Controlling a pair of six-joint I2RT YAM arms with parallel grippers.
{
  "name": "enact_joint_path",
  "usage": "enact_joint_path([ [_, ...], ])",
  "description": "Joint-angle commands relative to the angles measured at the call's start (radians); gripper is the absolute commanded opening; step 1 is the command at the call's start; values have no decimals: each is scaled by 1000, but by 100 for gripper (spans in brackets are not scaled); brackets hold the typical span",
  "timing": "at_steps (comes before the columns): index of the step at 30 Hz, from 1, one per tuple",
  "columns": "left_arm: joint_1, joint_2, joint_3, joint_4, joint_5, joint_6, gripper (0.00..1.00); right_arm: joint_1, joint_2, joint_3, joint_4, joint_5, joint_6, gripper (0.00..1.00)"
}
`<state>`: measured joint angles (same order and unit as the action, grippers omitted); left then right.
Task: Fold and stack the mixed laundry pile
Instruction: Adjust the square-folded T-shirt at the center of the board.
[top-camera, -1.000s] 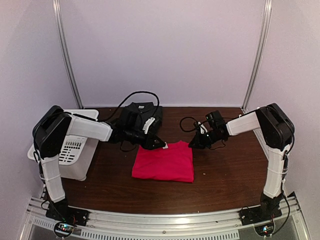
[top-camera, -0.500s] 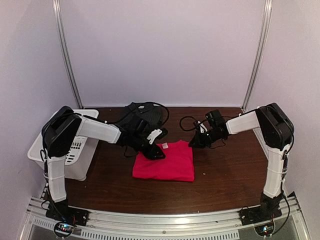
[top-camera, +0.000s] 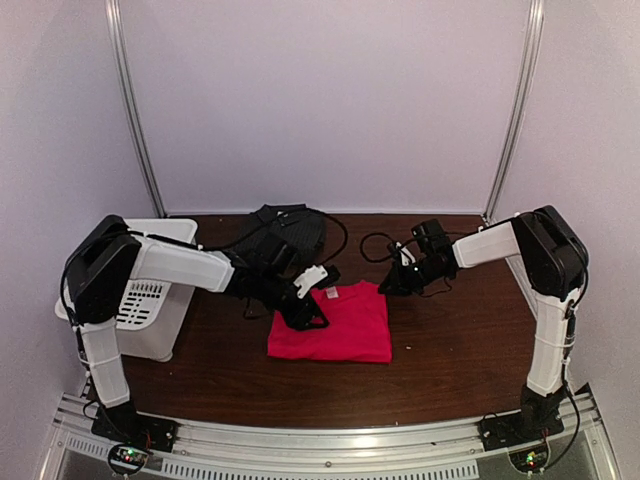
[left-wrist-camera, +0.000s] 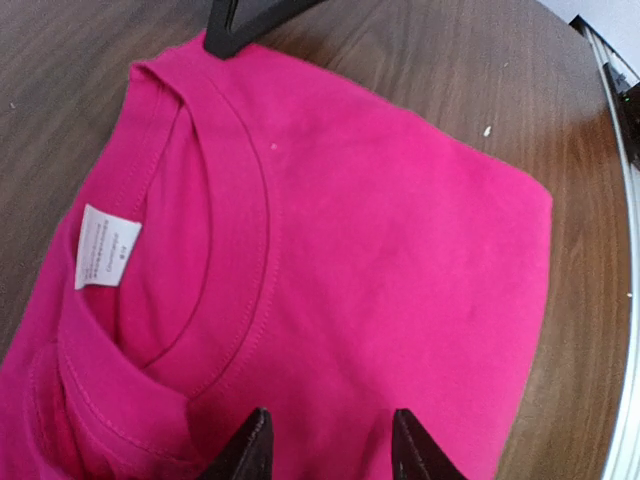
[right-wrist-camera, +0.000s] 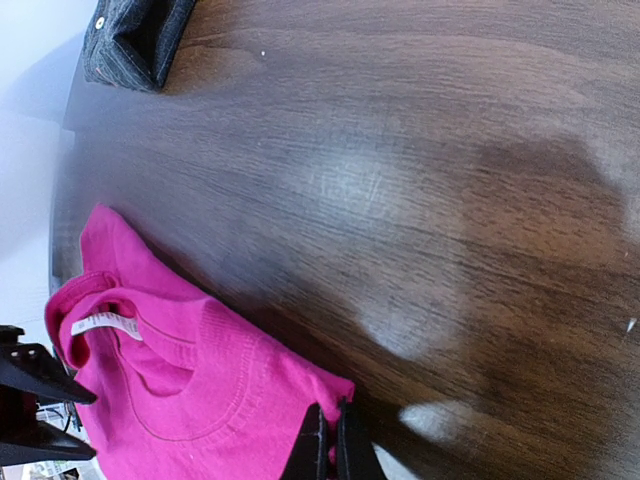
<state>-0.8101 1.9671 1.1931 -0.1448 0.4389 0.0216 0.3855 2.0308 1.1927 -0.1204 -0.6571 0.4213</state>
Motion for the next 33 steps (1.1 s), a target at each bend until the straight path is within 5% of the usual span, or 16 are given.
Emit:
enact_joint_path([
  [1, 20, -172, -32, 43, 29, -8, 41, -14, 11, 23, -13, 30, -14, 0],
  [6, 109, -230, -66, 104, -55, -112, 40, -14, 11, 15, -2, 22, -14, 0],
  [15, 167, -64, 42, -14, -285, -173, 37, -14, 15, 8, 15, 13, -10, 0],
  [26, 195, 18, 68, -48, -500, -236, 9, -22, 19, 5, 11, 20, -18, 0],
  [31, 209, 30, 69, -100, -549, -269, 10, -27, 9, 30, -2, 17, -27, 0],
  [33, 235, -16, 7, -47, -474, -316, 24, -26, -13, 41, -18, 7, -32, 14],
])
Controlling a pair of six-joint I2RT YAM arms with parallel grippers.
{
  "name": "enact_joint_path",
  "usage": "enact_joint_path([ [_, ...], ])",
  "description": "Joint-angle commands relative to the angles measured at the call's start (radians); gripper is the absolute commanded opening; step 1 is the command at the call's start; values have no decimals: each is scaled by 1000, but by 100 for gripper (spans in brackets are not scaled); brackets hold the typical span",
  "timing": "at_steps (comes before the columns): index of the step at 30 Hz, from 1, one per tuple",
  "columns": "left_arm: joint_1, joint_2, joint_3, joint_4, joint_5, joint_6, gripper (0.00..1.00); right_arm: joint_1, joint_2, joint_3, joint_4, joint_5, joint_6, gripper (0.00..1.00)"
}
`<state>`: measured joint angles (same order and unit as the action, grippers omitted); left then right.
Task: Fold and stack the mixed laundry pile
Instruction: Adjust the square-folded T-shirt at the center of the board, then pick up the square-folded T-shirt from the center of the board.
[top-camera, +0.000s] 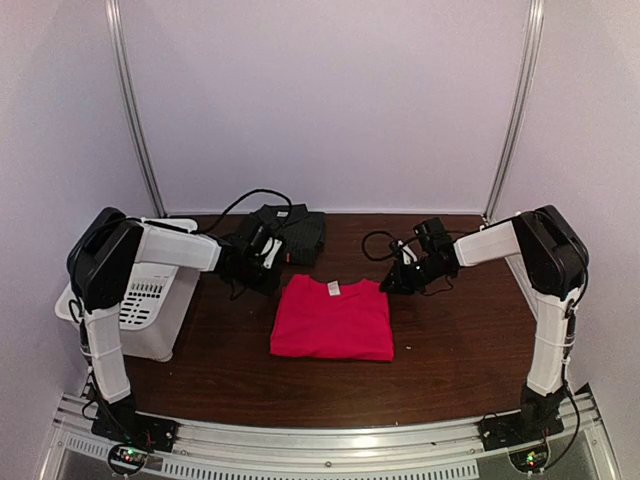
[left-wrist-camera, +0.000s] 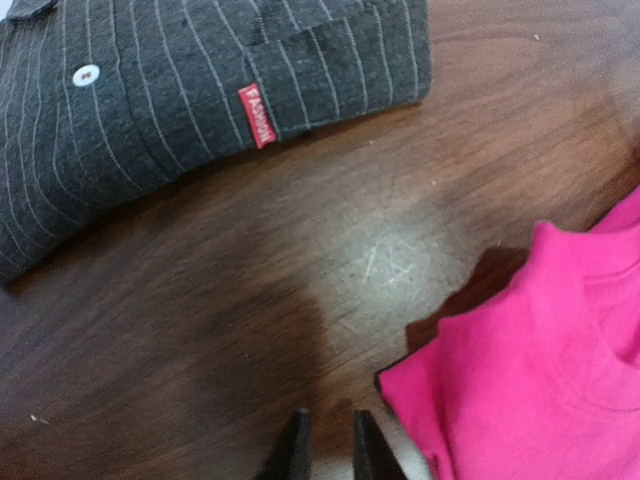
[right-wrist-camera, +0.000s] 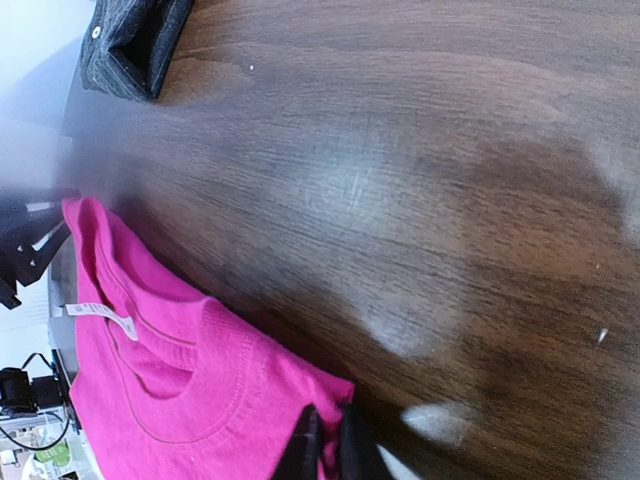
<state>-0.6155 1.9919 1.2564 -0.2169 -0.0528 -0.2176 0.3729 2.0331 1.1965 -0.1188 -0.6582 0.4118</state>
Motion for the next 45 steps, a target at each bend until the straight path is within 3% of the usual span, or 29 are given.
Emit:
enact_joint_path([
  [1, 58, -73, -96, 68, 87, -109, 32, -14, -46, 35, -24, 6, -23, 23],
  [3, 83, -135, -174, 165, 206, -166, 46, -14, -102, 22, -32, 6, -23, 39],
  [7, 85, -154, -207, 204, 302, -205, 51, -26, -202, -22, -76, 36, -34, 50],
  [16, 83, -134, -240, 308, 398, -265, 54, -21, -244, -224, 11, -4, 40, 51],
  [26, 32, -16, -162, 246, 341, -285, 54, 36, -128, -212, 105, -9, 96, 50],
  [30, 10, 6, -136, 223, 294, -277, 49, 61, -80, -179, 110, -4, 103, 42],
  [34, -10, 24, -103, 180, 280, -257, 38, 86, -32, -133, 95, 5, 103, 31],
  [37, -16, 33, -75, 153, 257, -242, 23, 103, -4, -94, 84, 18, 104, 20],
  [40, -11, 17, -58, 118, 188, -235, 0, 106, -11, -58, 82, 36, 107, 3],
  [45, -1, -71, -44, 88, 86, -188, 0, 109, -62, 30, 85, 81, 90, 0],
])
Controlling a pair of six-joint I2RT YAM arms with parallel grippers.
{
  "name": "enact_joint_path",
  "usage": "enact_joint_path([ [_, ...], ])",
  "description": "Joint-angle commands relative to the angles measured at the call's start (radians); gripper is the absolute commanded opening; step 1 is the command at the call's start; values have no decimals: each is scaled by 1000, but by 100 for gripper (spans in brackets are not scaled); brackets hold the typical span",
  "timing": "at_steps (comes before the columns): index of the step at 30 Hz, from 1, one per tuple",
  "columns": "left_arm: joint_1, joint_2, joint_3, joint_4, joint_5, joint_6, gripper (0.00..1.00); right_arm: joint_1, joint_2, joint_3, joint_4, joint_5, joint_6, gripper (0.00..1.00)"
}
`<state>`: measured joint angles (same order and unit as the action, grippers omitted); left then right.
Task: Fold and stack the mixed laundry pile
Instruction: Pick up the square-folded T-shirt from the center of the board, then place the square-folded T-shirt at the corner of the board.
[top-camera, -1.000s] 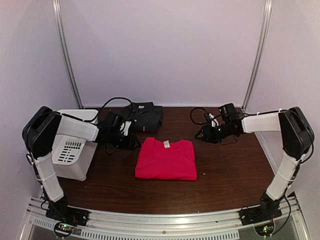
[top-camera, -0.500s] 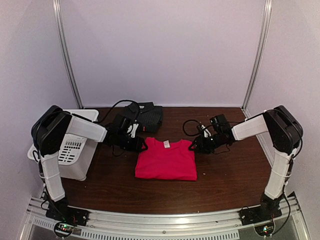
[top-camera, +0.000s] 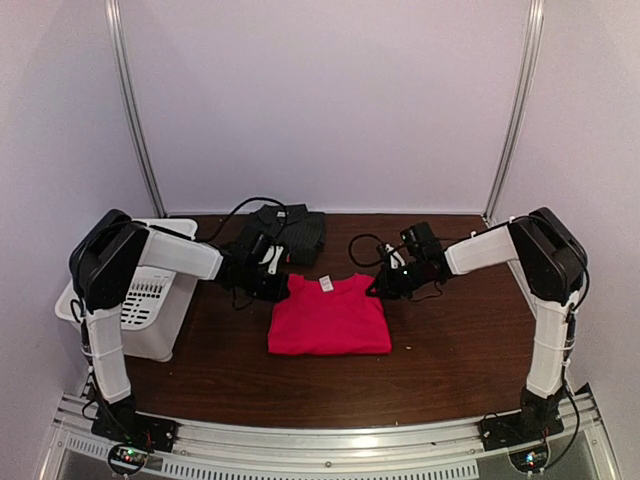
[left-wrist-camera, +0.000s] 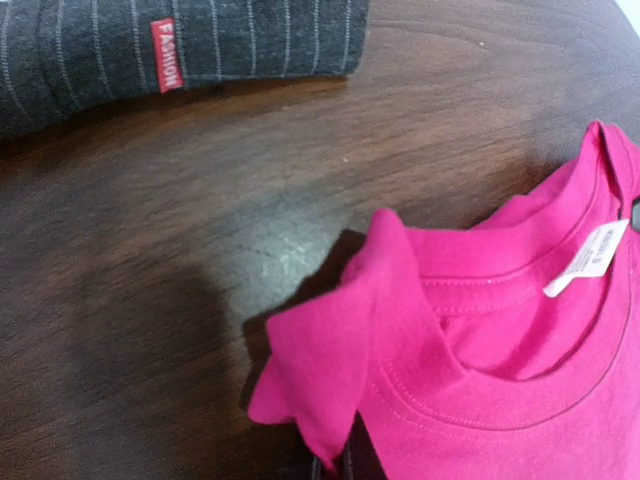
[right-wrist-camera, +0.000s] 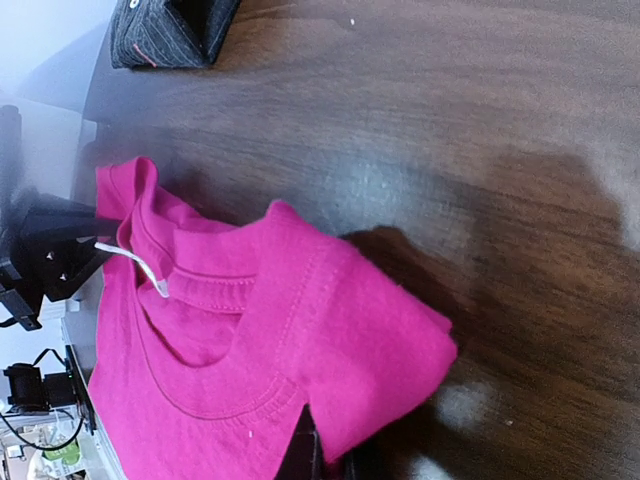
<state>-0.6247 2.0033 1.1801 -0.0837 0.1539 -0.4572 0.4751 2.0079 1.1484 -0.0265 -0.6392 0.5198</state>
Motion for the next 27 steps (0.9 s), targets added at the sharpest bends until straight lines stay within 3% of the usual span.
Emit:
enact_joint_path([
  [1, 8, -103, 30, -51, -157, 62, 0, 7, -43, 101, -12, 71, -23, 0],
  [5, 24, -189, 10, -55, -260, 95, 0, 7, -54, 176, -15, 106, -48, 0],
  [13, 79, -251, 56, -71, -314, 155, 0, 12, -13, 304, 23, 105, -52, 0],
  [19, 134, -236, 142, -73, -334, 193, 0, 19, 66, 459, 46, 114, -51, 0],
  [27, 193, -121, 365, -156, -369, 291, 0, 46, 261, 799, -24, 115, -35, 0],
])
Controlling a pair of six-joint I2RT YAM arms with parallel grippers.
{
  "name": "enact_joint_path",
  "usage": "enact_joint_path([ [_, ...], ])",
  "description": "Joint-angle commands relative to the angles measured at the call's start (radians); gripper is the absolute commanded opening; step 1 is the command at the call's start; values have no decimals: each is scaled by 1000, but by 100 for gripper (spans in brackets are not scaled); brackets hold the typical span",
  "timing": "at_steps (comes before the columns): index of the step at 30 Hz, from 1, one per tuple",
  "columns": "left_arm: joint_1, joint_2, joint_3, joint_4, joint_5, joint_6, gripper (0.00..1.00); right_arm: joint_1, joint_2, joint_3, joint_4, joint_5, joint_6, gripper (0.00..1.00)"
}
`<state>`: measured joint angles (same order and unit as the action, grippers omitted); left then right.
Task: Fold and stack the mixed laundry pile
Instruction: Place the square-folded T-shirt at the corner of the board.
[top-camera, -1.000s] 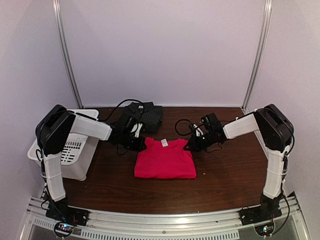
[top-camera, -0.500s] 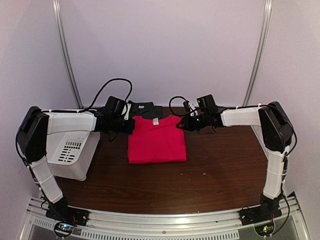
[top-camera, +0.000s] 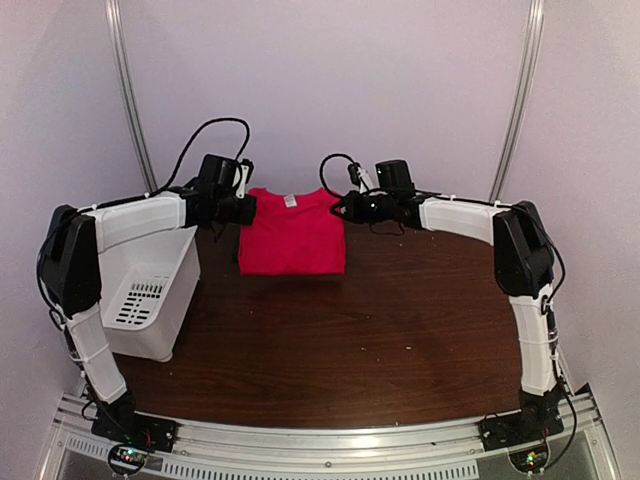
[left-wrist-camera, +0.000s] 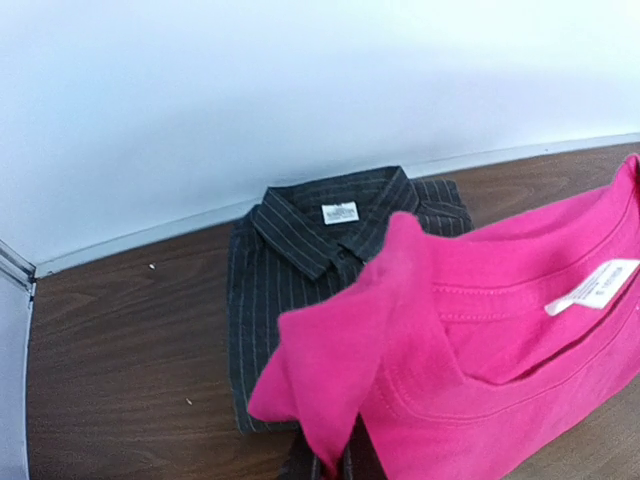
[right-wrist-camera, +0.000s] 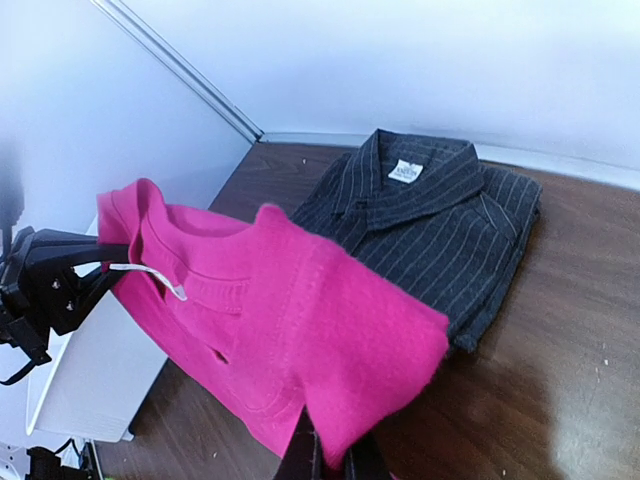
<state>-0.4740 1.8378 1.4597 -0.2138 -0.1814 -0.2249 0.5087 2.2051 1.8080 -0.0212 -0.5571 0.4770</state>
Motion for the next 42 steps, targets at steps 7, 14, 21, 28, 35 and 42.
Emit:
enact_joint_path([
  [7, 106, 146, 245, -61, -22, 90, 0, 13, 269, 470, -89, 33, 43, 0],
  [14, 174, 249, 350, -65, 32, 103, 0, 8, 407, 615, -53, 46, 106, 0],
  [21, 189, 346, 414, -38, 28, 150, 0, -5, 484, 668, 5, 72, 128, 0],
  [28, 211, 411, 499, -18, 14, 150, 0, -19, 540, 701, 90, 86, 169, 0],
  [35, 217, 529, 610, -39, 17, 189, 0, -24, 606, 747, 151, 131, 178, 0],
  [42, 218, 586, 607, 43, -31, 189, 0, -25, 641, 762, 197, 220, 158, 7],
])
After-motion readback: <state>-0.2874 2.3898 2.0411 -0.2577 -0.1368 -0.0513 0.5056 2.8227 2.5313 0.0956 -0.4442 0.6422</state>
